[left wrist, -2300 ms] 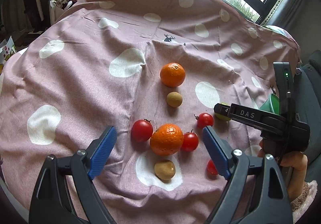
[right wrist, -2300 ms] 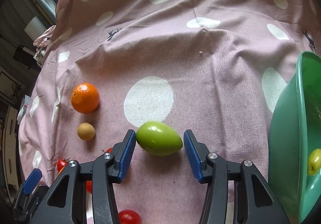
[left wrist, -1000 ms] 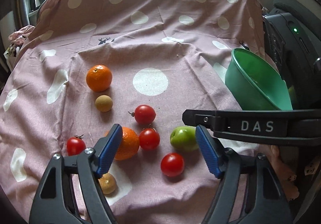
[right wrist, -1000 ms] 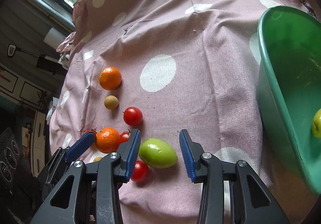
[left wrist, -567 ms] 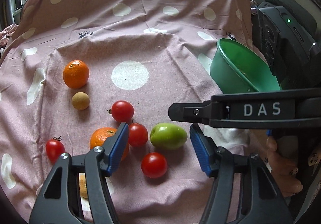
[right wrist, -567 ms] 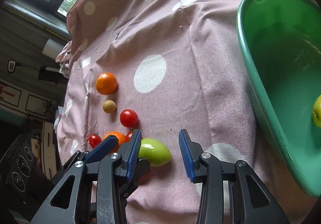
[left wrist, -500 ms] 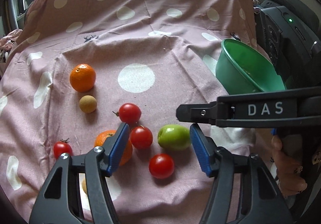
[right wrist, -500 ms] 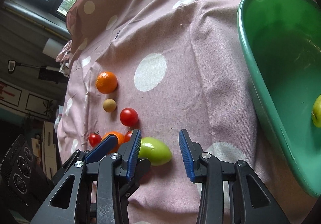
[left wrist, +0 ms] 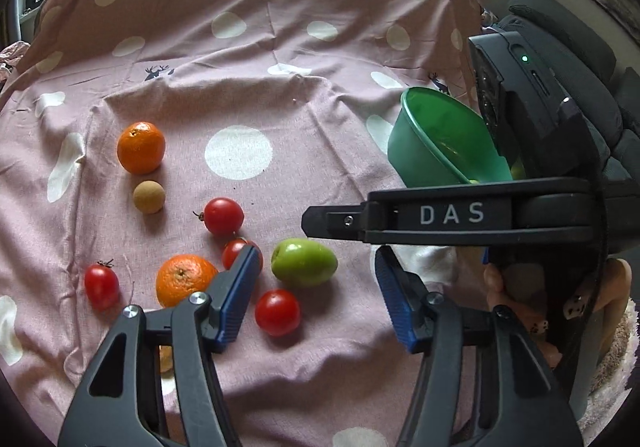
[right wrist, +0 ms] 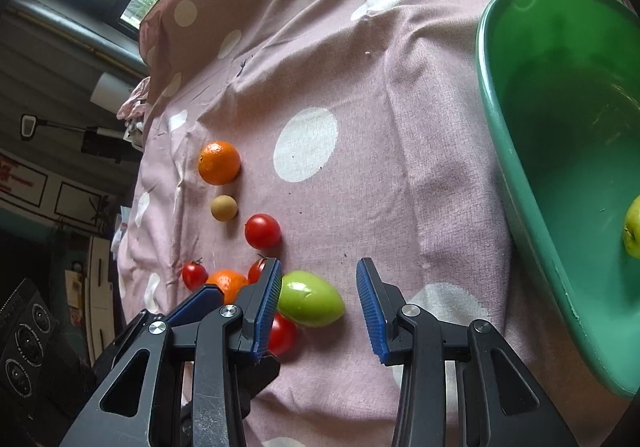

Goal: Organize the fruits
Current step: 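Close the right tool around the light green round fruit, then carry the light green fruit into the green bowl and open the right tool, then withdraw the right tool from the bowl toward the remaining fruits, then lower the right tool onto the mandarin orange and close it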

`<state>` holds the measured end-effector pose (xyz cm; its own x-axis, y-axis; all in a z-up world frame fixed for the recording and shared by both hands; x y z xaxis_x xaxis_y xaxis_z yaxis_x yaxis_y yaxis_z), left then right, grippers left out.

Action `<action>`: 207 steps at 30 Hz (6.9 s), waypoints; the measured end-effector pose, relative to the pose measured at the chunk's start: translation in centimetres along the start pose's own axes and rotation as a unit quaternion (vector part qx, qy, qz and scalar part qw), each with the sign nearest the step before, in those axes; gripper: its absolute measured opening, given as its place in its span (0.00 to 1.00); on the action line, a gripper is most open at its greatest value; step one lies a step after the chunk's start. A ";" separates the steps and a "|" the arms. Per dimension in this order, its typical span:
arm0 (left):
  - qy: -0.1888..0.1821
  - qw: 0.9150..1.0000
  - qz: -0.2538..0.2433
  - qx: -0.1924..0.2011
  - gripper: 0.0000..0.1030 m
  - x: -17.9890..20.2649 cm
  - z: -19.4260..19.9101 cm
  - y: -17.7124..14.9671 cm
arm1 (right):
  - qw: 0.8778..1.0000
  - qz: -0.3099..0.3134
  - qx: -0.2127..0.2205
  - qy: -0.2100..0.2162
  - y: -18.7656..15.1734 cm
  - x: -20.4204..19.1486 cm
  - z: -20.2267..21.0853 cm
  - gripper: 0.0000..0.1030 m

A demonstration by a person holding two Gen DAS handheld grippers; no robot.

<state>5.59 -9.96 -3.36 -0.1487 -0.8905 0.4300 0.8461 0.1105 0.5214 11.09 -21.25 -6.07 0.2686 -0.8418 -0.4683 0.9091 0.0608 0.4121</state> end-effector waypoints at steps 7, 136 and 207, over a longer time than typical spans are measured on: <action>0.017 1.000 0.008 -0.023 0.49 -0.3 -2.1 -0.4 | 1.000 0.008 -0.026 0.010 -0.4 -0.4 -1.5 0.40; -0.109 0.992 -0.068 -0.012 0.49 17.6 -7.3 2.8 | 0.980 -0.098 0.137 -0.102 -0.5 12.5 13.2 0.42; 0.038 0.991 0.126 -0.008 0.51 -8.1 0.8 -0.1 | 0.991 0.053 -0.056 0.108 -0.5 -6.8 -4.8 0.56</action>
<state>6.28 -2.45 -6.35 0.1075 -0.8659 0.4885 0.8601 0.3274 0.3913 10.34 -12.96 -6.86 0.4161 -0.6938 -0.5878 0.8981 0.2124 0.3851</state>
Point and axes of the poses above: each gripper's, at about its wrist camera, not at the fingertips, and z roughly against the way its jaws point, x to its right, y to its top, the point moved 3 cm from there along -z, roughly the way its jaws point, and after that the axes turned 14 degrees about z, right-handed, at the moved point
